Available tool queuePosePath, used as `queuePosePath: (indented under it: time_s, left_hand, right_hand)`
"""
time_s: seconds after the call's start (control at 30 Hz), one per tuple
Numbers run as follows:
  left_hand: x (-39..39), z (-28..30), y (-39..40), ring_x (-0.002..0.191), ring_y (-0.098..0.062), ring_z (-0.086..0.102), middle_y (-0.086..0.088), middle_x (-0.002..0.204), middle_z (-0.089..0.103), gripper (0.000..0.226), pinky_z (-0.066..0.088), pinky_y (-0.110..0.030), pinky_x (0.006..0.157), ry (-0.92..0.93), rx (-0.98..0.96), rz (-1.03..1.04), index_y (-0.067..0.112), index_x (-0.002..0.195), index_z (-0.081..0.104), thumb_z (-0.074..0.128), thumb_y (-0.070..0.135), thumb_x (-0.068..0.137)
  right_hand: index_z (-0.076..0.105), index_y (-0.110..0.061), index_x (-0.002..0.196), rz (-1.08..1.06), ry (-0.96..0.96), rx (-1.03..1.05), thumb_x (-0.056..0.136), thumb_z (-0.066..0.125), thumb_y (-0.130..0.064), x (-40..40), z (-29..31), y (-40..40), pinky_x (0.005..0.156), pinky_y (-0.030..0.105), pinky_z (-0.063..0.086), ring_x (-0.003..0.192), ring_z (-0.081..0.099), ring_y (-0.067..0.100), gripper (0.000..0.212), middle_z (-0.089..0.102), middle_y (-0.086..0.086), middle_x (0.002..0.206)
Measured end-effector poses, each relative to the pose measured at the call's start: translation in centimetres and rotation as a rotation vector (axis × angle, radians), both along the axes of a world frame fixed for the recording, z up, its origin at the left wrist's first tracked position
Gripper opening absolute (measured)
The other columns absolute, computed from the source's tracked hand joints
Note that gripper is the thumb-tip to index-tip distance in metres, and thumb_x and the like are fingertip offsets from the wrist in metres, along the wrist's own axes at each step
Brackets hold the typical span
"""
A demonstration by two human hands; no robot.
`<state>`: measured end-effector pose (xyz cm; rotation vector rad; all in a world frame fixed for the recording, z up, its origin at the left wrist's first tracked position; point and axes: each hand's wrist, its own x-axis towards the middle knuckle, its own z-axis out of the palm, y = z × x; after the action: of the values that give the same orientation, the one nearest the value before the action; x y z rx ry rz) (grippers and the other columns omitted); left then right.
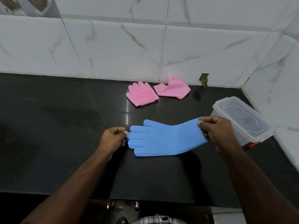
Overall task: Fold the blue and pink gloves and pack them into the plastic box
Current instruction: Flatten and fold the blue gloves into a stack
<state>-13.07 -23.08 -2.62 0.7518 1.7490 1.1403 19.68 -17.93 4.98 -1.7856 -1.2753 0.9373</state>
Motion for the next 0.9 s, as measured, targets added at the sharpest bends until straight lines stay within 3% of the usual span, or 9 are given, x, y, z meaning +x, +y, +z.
queuePosePath:
  time_s: [0.17, 0.43, 0.57, 0.7, 0.83, 0.9]
  left_hand:
    - [-0.2, -0.7, -0.9, 0.067, -0.016, 0.064, -0.008, 0.083, 0.072, 0.019, 0.058, -0.028, 0.066, -0.109, -0.021, -0.065, 0.006, 0.106, 0.07, 0.074, 0.012, 0.089]
    - [0.5, -1.0, -1.8, 0.07, -0.014, 0.064, -0.005, 0.079, 0.067, 0.022, 0.056, -0.026, 0.068, -0.01, 0.049, -0.122, 0.013, 0.105, 0.073, 0.076, 0.005, 0.085]
    - [0.4, -1.2, -1.9, 0.065, -0.013, 0.058, -0.004, 0.073, 0.061, 0.019, 0.052, -0.026, 0.066, -0.008, 0.076, -0.135, 0.016, 0.101, 0.075, 0.075, 0.005, 0.085]
    - [0.3, -1.6, -2.0, 0.062, -0.011, 0.059, -0.001, 0.071, 0.062, 0.019, 0.052, -0.03, 0.068, 0.01, 0.085, -0.138, 0.018, 0.099, 0.077, 0.076, 0.007, 0.084]
    - [0.2, -1.8, -1.9, 0.068, -0.013, 0.065, -0.001, 0.075, 0.067, 0.022, 0.059, -0.039, 0.077, 0.023, 0.077, -0.126, 0.023, 0.101, 0.076, 0.078, 0.011, 0.083]
    - [0.2, -1.8, -2.0, 0.068, -0.013, 0.064, -0.001, 0.075, 0.068, 0.022, 0.059, -0.039, 0.076, 0.007, 0.079, -0.139, 0.023, 0.101, 0.076, 0.077, 0.011, 0.084]
  right_hand:
    - [0.072, -0.011, 0.105, 0.055, 0.072, 0.014, 0.088, 0.072, -0.015, -2.0, 1.2, 0.0, 0.061, 0.024, 0.051, 0.071, 0.065, 0.014, 0.017, 0.072, 0.007, 0.087]
    - [0.073, -0.013, 0.095, 0.2, 0.101, 0.082, 0.085, 0.073, -0.007, -7.3, 3.4, -0.6, 0.057, 0.018, 0.052, 0.053, 0.062, 0.004, 0.012, 0.071, 0.004, 0.073]
    - [0.074, -0.021, 0.088, 0.294, -0.005, 0.12, 0.082, 0.073, -0.009, -10.4, 3.5, -0.8, 0.065, 0.024, 0.056, 0.057, 0.067, 0.005, 0.014, 0.073, -0.002, 0.071]
    - [0.075, -0.018, 0.094, 0.394, -0.071, 0.114, 0.083, 0.071, -0.01, -13.1, 3.0, -1.2, 0.066, 0.016, 0.052, 0.06, 0.068, 0.002, 0.014, 0.072, -0.005, 0.067]
    - [0.075, -0.018, 0.1, 0.481, -0.147, 0.097, 0.085, 0.071, -0.015, -15.1, 2.3, -1.7, 0.076, 0.021, 0.057, 0.072, 0.07, 0.005, 0.016, 0.075, -0.006, 0.082]
    - [0.075, -0.019, 0.098, 0.47, -0.148, 0.097, 0.084, 0.07, -0.015, -15.1, 2.5, -1.5, 0.072, 0.019, 0.054, 0.072, 0.07, 0.005, 0.015, 0.074, -0.006, 0.082]
